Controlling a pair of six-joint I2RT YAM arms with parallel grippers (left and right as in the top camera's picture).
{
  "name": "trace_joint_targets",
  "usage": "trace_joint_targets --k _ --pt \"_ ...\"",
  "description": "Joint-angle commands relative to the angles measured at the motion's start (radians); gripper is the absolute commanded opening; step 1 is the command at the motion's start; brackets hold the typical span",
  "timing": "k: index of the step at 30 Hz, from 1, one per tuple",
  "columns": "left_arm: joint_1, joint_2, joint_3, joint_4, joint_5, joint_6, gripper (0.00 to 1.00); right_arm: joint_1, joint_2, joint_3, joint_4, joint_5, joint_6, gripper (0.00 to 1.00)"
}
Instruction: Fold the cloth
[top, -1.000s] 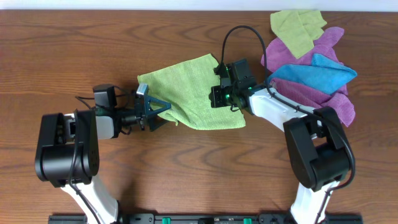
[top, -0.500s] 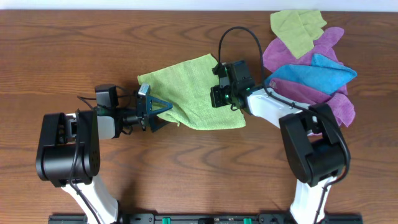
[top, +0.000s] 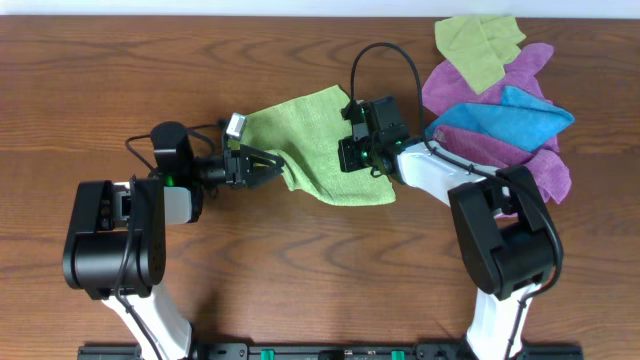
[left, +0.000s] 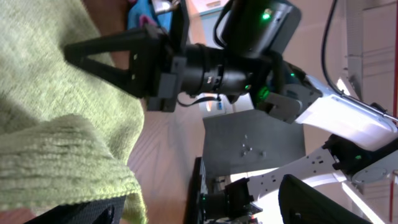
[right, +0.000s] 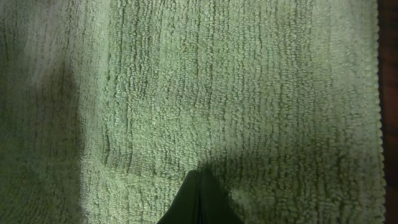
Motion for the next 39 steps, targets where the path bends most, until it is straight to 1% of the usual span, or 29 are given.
trace_joint_targets --k 1,3,4,5,7,8,10,12,15,18,19,20,21,23,24,31,34,39 --pt "0.0 -0.01 0.003 0.03 0.015 -0.033 0.86 0.002 0.021 0.014 -0.012 0.02 -0.018 0.01" --pt "-0.001 -0.01 0.003 0.029 0.015 -0.051 0.91 0.002 0.021 0.014 -0.023 0.02 -0.018 0.01" --pt "-0.005 -0.01 0.003 0.03 0.014 -0.084 0.95 0.002 0.021 0.014 -0.028 0.02 -0.018 0.01" --pt "-0.011 -0.01 0.003 0.03 0.014 -0.117 0.97 0.002 0.021 0.014 -0.033 0.02 -0.018 0.01" --pt "-0.019 -0.01 0.003 0.036 0.014 -0.152 0.98 0.002 0.021 0.014 -0.033 0.02 -0.018 0.01" --pt "-0.025 -0.01 0.003 0.045 0.014 -0.192 0.96 0.002 0.021 0.014 -0.033 0.02 -0.018 0.01" --pt "-0.039 -0.01 0.003 0.073 0.014 -0.264 0.96 0.002 0.021 0.014 -0.033 0.02 -0.018 0.01" --pt "-0.063 -0.01 0.003 0.144 0.014 -0.359 0.96 0.002 0.021 0.014 -0.033 0.02 -0.018 0.01" --pt "-0.106 -0.01 0.003 0.296 0.013 -0.505 0.96 0.002 0.021 0.014 -0.033 0.02 -0.018 0.01" --pt "-0.165 -0.01 0.003 0.49 0.013 -0.649 0.96 0.002 0.021 0.014 -0.033 0.02 -0.018 0.01" --pt "-0.186 -0.01 0.003 0.551 0.014 -0.669 0.96 0.002 0.021 0.014 -0.033 0.02 -0.018 0.01" --pt "-0.204 -0.011 0.003 0.548 0.013 -0.669 0.96 0.002 0.021 0.014 -0.034 0.02 -0.018 0.01" --pt "-0.218 -0.011 0.003 0.548 0.013 -0.66 0.98 0.002 0.021 0.014 -0.034 0.02 -0.018 0.01" --pt "-0.231 -0.011 0.003 0.548 0.013 -0.629 1.0 0.002 0.021 0.014 -0.038 0.021 -0.018 0.01" --pt "-0.231 -0.011 0.003 0.548 0.013 -0.623 0.95 0.002 0.021 0.014 -0.04 0.021 -0.018 0.01" --pt "-0.23 -0.011 0.003 0.548 0.013 -0.602 0.96 -0.032 0.021 0.014 -0.041 0.048 -0.018 0.01" --pt "-0.216 -0.011 0.003 0.548 0.013 -0.549 0.95 -0.058 0.021 0.015 -0.041 0.051 -0.018 0.01" --pt "-0.151 -0.011 0.003 0.548 0.013 -0.449 0.97 -0.088 0.021 0.033 -0.05 0.049 -0.018 0.01"
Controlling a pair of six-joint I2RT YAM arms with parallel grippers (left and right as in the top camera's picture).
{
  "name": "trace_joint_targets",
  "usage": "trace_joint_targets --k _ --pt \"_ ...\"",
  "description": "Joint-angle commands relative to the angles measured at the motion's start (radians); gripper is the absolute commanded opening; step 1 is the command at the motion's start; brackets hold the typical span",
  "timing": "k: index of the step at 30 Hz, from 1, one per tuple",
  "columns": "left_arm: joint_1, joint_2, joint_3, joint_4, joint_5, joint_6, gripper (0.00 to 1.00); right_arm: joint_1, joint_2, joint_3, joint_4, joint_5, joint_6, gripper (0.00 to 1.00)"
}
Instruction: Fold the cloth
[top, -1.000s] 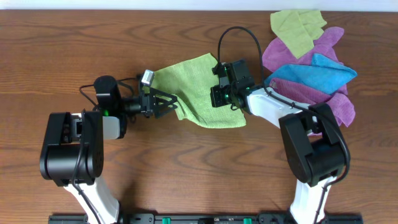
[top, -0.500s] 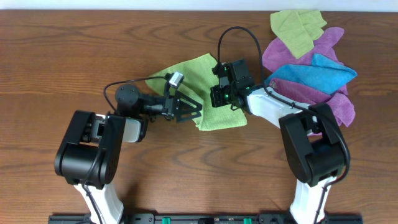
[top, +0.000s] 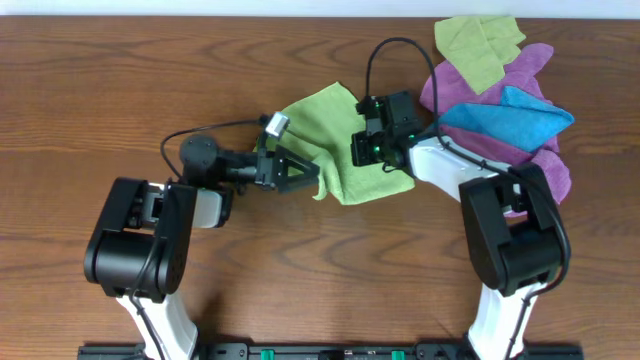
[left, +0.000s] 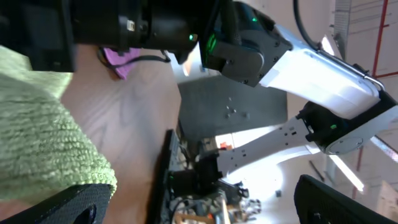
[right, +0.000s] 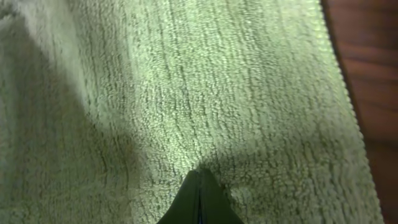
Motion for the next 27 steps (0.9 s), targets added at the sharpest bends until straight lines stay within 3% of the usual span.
trace_joint_targets --k 1,7,12,16,21,23,25,26,27 --pt "0.041 -0.007 0.004 0.016 0.013 0.095 0.98 -0.019 0.021 0.023 -0.016 0.032 -0.014 0.01" --pt "0.083 -0.007 0.003 0.014 0.013 0.158 0.96 -0.021 0.02 0.091 -0.117 0.029 -0.051 0.01" --pt "0.107 -0.007 0.004 0.014 0.013 0.282 0.97 -0.025 0.02 0.179 -0.202 0.03 -0.093 0.01" --pt "0.194 -0.007 0.004 -0.002 0.011 0.345 1.0 -0.031 0.02 0.234 -0.247 0.029 -0.093 0.01" --pt "0.266 -0.007 0.004 -0.091 -0.064 0.45 0.63 -0.029 0.016 0.342 -0.4 0.006 -0.145 0.01" --pt "0.279 -0.007 0.004 -0.138 -0.103 0.504 0.28 -0.029 0.01 0.409 -0.468 0.007 -0.163 0.01" --pt "0.284 -0.007 0.004 -0.205 -0.15 0.556 0.22 -0.029 0.0 0.47 -0.512 0.008 -0.172 0.01" --pt "0.286 -0.007 0.004 -0.264 -0.189 0.6 0.33 -0.029 -0.006 0.513 -0.539 0.011 -0.172 0.01" --pt "0.286 -0.007 0.004 -0.304 -0.219 0.628 0.34 -0.029 -0.012 0.539 -0.555 0.011 -0.172 0.01"
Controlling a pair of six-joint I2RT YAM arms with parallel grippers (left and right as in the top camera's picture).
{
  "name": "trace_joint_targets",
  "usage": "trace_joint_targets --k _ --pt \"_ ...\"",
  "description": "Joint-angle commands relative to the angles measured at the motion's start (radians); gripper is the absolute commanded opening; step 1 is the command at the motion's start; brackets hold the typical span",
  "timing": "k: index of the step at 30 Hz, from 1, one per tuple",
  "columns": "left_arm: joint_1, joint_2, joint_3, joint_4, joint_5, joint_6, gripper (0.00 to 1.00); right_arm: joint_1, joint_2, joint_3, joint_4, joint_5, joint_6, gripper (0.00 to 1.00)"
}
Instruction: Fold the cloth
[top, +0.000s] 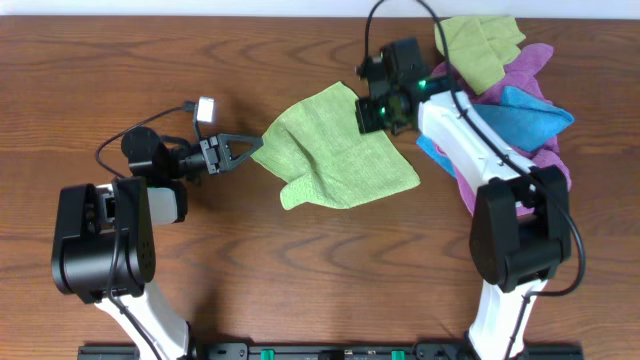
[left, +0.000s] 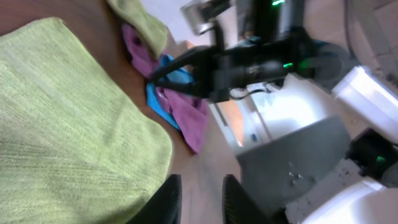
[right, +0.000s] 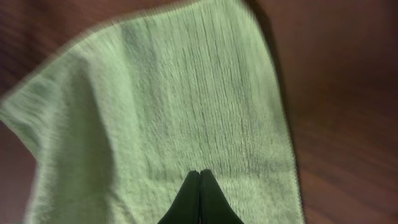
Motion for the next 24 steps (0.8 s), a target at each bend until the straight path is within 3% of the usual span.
trace_joint_targets --k 1,7,13,15,18,21,24 --pt "0.005 -0.007 0.005 -0.085 -0.126 0.159 0.33 -0.009 -0.032 0.102 -0.04 -0.005 -0.032 0.01" --pt "0.002 -0.007 0.023 -0.259 -0.327 0.328 0.34 -0.009 -0.043 0.225 -0.115 -0.003 -0.041 0.01" --pt "-0.026 -0.007 0.246 -0.41 -0.336 0.426 0.32 -0.005 -0.045 0.313 -0.175 0.004 -0.044 0.01" --pt "-0.051 -0.007 0.363 -0.576 -0.349 0.512 0.31 -0.002 -0.045 0.352 -0.207 0.005 -0.047 0.01" --pt "-0.1 -0.007 0.538 -0.957 -0.459 0.737 0.31 0.004 -0.047 0.414 -0.28 0.072 -0.047 0.01" --pt "-0.157 -0.007 0.693 -1.345 -0.695 0.967 0.32 0.006 -0.049 0.471 -0.377 0.154 -0.046 0.01" --pt "-0.221 -0.007 0.817 -1.603 -0.979 1.072 0.39 0.005 -0.055 0.506 -0.492 0.232 -0.045 0.02"
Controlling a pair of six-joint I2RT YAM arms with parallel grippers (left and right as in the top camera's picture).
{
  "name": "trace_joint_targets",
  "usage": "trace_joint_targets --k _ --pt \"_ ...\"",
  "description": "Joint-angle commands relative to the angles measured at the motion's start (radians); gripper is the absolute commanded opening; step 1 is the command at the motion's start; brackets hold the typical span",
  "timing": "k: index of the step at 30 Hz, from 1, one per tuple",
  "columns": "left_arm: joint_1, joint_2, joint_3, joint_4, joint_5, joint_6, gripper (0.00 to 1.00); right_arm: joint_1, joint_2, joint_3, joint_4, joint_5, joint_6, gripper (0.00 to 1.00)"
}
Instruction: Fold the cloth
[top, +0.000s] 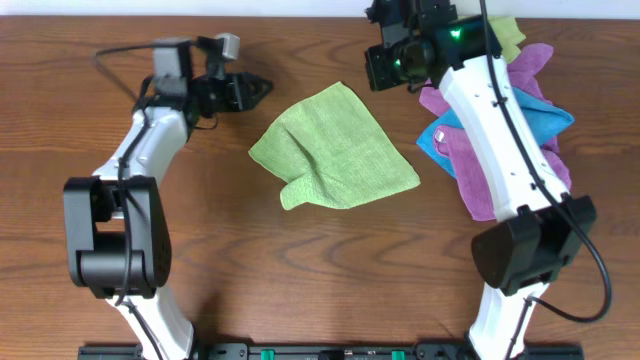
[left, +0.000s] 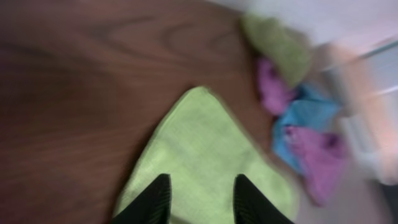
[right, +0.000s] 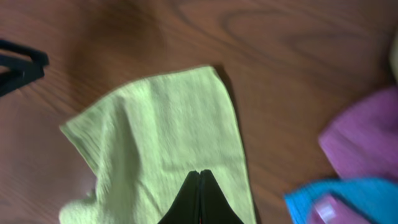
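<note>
The light green cloth (top: 335, 150) lies spread out on the wooden table, with a small rumpled flap at its near left corner. It also shows in the left wrist view (left: 205, 149) and in the right wrist view (right: 168, 130). My left gripper (top: 258, 90) is open and empty, off the cloth's far left side; its two fingers (left: 155, 199) frame the cloth from a distance. My right gripper (top: 383, 70) hangs behind the cloth's far corner. Its fingertips are pressed together (right: 200, 193) with nothing between them.
A pile of purple, blue and olive cloths (top: 500, 110) lies at the back right, under the right arm. Bare wooden table (top: 300, 270) surrounds the green cloth on the left and front.
Both grippers have drawn back from the cloth: the left from its left corner to the far left, the right from its far corner farther back. The cloth has not moved.
At first the cloth lay bunched in the middle, the left fingers around its left edge and the shut right gripper on it. Then it sat farther right, still crumpled. Later it lay spread flat with both grippers at its edges; now both are well clear.
</note>
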Motion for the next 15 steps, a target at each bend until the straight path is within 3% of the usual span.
trace_joint_targets --k 1,4,8,9,15 --pt "-0.061 -0.007 0.114 -0.119 -0.359 0.231 0.4 0.003 -0.037 0.035 -0.074 0.115 -0.01 0.02" --pt "-0.11 -0.007 0.142 -0.206 -0.422 0.249 0.37 0.003 -0.039 0.035 -0.157 0.131 -0.001 0.02" --pt "-0.174 -0.007 0.141 -0.317 -0.487 0.233 0.17 0.002 -0.056 0.035 -0.229 0.19 0.041 0.01" --pt "-0.188 -0.007 0.141 -0.338 -0.526 0.219 0.07 0.0 -0.068 0.035 -0.238 0.19 0.041 0.02" --pt "-0.248 -0.007 0.141 -0.363 -0.622 0.182 0.07 -0.002 -0.227 0.027 -0.301 0.274 0.04 0.01"
